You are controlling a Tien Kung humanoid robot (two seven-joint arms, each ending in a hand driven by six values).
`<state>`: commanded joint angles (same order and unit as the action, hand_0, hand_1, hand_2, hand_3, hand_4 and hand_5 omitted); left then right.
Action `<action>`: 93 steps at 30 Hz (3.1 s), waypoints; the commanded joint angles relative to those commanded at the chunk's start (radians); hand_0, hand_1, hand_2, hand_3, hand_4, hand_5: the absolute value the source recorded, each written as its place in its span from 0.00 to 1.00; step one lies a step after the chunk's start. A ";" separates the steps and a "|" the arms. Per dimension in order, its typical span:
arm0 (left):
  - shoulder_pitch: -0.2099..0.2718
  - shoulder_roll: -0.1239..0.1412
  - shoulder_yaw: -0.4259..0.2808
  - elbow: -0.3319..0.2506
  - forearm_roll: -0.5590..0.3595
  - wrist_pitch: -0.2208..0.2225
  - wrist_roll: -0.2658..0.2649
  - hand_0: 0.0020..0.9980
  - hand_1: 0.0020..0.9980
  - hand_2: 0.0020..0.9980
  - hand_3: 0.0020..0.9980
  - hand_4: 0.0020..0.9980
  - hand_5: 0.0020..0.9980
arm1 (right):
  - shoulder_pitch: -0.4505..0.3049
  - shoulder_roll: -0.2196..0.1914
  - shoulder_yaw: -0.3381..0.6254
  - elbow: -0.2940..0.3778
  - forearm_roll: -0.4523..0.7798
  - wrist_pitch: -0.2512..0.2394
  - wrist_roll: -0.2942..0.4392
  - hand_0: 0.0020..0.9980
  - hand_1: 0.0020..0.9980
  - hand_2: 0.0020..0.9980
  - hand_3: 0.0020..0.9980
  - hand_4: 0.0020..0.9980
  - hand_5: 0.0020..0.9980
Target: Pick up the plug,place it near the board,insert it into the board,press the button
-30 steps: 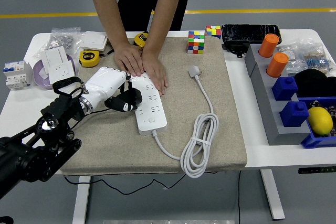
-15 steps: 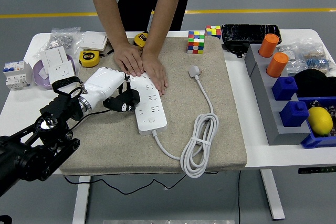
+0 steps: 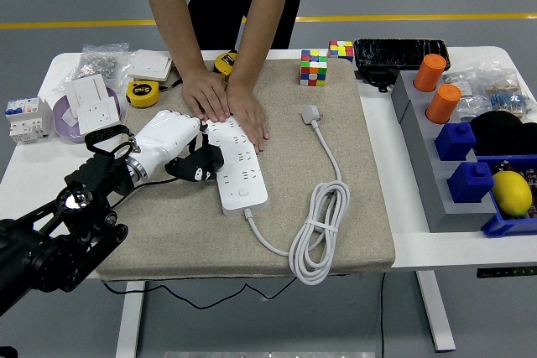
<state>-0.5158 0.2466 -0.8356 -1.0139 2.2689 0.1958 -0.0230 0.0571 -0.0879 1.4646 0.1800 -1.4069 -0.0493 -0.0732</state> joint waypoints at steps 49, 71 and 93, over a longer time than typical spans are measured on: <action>0.361 -0.157 -0.344 -0.397 -0.514 0.170 -0.051 0.98 0.99 0.98 0.95 1.00 1.00 | -0.006 0.006 0.005 0.000 -0.002 0.001 0.001 0.80 0.70 0.71 0.75 1.00 0.97; 0.506 -0.148 -0.250 -0.336 -0.595 0.183 -0.011 1.00 0.99 0.95 0.93 1.00 1.00 | -0.008 0.004 -0.009 0.000 0.004 -0.002 0.001 0.80 0.70 0.71 0.75 1.00 0.98; 0.380 -0.142 -0.117 -0.263 -0.247 0.152 0.099 1.00 1.00 0.95 0.94 1.00 1.00 | -0.003 0.005 -0.012 0.000 0.013 -0.005 -0.003 0.80 0.70 0.71 0.75 1.00 0.98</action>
<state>-0.1360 0.1047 -0.9524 -1.2770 2.0223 0.3474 0.0760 0.0543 -0.0829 1.4524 0.1800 -1.3942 -0.0540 -0.0760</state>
